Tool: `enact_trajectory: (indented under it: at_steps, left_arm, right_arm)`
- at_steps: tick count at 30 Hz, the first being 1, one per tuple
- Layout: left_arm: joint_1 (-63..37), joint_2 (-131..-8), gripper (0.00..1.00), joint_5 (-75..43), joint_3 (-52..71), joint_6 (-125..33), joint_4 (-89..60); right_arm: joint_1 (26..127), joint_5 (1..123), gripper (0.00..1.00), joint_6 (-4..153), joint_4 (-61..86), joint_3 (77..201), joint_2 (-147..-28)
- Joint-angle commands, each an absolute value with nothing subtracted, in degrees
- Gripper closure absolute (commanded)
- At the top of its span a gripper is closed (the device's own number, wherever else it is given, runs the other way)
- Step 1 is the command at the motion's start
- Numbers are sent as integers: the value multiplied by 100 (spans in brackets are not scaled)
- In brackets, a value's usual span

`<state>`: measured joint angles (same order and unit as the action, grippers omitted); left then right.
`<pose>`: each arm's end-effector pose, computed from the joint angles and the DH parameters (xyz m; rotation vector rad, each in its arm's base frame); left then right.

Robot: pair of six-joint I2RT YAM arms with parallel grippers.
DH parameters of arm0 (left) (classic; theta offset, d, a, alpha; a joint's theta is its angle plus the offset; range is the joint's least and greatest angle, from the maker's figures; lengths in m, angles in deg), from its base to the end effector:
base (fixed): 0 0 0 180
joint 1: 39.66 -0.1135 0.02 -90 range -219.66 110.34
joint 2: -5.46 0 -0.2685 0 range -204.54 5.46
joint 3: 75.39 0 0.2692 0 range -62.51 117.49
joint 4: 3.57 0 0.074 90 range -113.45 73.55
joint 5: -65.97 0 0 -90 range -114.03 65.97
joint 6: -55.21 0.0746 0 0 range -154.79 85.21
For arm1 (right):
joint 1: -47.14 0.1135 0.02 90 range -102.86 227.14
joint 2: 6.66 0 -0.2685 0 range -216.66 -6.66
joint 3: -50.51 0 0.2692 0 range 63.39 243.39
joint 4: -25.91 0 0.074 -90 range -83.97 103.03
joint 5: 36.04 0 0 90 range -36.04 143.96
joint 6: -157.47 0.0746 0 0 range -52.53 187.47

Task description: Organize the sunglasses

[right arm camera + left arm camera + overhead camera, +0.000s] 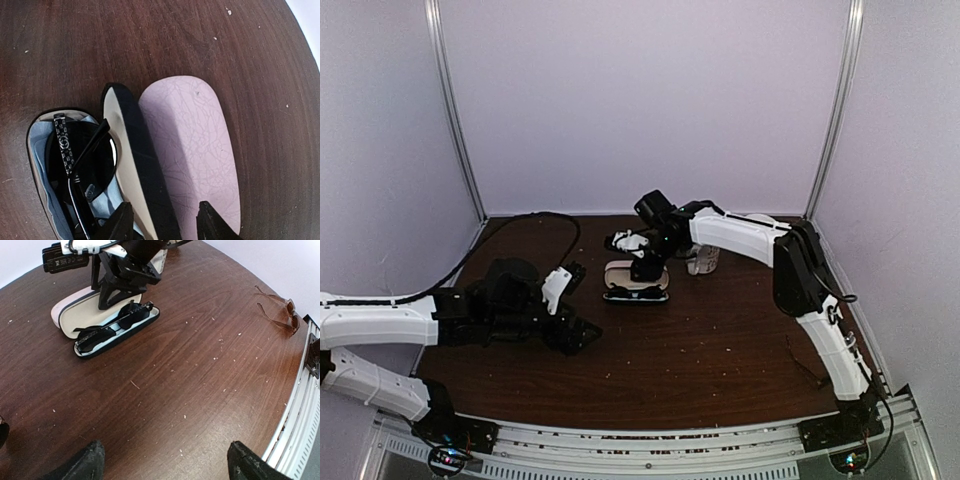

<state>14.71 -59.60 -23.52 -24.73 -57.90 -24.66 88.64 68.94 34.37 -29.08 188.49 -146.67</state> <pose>0.1675 -0.2349 0.2037 0.6241 2.2111 -0.7486 0.4173 0.3950 0.1540 -1.6306 1.9761 0.3912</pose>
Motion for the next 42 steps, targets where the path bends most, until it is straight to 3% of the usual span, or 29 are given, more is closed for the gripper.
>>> enact_trajectory:
  at_steps: [1, 6, 15, 22, 33, 39, 42]
  left_arm:
    - [1439, -6050, 12, -2278, -2388, -5834, -2235]
    - [1439, -6098, 12, -2255, -2315, -5819, -2260]
    - [1439, -5994, 12, -2249, -2431, -5858, -2225]
    - [1439, -5974, 12, -2221, -2531, -5925, -2144]
    - [1439, -6020, 12, -2165, -2713, -6105, -1878]
    - [1439, -6030, 13, -2146, -2754, -6194, -1848]
    - [1439, -5999, 13, -2140, -2792, -6229, -1839]
  right_arm:
    - [8872, 6812, 59, 3512, -3054, 19312, -14855]
    - [8877, 6786, 85, 3462, -3064, 19198, -14809]
    - [8892, 6771, 95, 3460, -2883, 18740, -14509]
    - [9030, 6334, 98, 3922, -2693, 18053, -13958]
    - [9471, 5400, 100, 6228, -2331, 16503, -13214]
    - [9749, 4880, 100, 7498, -2384, 15874, -12890]
    - [9876, 4823, 95, 8013, -2373, 15539, -12673]
